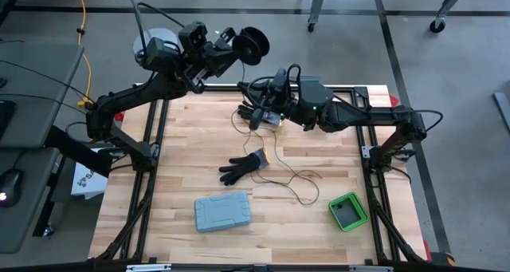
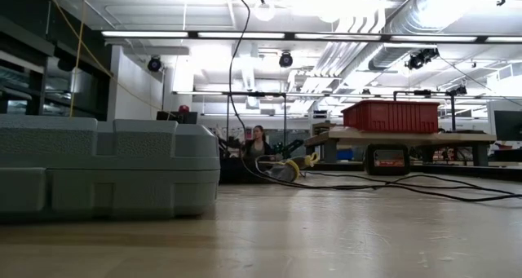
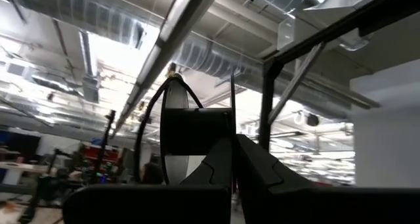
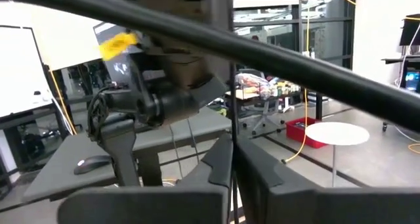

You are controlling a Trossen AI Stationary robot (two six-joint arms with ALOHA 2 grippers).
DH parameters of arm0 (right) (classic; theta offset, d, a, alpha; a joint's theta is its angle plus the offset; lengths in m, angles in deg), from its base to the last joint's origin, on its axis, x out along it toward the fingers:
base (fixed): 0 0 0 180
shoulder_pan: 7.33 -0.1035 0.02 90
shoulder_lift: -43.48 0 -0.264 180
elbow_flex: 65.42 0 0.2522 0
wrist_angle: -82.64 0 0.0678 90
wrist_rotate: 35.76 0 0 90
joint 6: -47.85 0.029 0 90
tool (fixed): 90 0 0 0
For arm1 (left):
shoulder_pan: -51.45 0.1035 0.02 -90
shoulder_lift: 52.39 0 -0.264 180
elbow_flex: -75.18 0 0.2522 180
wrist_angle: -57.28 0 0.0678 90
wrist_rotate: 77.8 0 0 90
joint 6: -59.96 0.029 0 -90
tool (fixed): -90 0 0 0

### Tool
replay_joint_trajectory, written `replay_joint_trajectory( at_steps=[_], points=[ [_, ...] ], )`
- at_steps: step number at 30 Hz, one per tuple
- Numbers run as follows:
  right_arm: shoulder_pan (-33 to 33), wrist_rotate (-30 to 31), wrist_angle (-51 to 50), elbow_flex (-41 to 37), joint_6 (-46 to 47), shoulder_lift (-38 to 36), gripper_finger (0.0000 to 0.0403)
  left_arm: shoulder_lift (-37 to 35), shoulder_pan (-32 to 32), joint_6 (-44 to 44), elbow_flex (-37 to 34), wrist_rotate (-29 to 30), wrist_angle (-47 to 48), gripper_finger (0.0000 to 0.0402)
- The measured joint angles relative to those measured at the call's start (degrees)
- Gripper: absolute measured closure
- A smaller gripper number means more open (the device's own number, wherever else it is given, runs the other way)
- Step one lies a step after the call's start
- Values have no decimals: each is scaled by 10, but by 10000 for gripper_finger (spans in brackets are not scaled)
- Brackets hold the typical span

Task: Coil cords
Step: Coil the black wire cable onto the black spool

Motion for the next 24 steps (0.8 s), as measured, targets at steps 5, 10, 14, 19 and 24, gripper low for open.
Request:
replay_joint_trajectory(
  at_steps=[5, 10, 14, 19, 24],
  points=[
    [-22, 2, -29, 0, 18, -10, 400, 0, 37, -5, 0, 4, 4, 401],
    [-38, 35, -71, 0, 24, -33, 402, 0, 64, -19, 0, -2, 7, 401],
    [-43, 45, -102, 0, 24, -51, 402, 0, 79, -27, 0, -10, 15, 401],
    [-46, 46, -121, 0, 24, -73, 402, 0, 98, -41, 0, -21, 31, 401],
    [-50, 46, -135, 0, 18, -91, 402, 0, 119, -44, 0, -21, 53, 401]
  ],
)
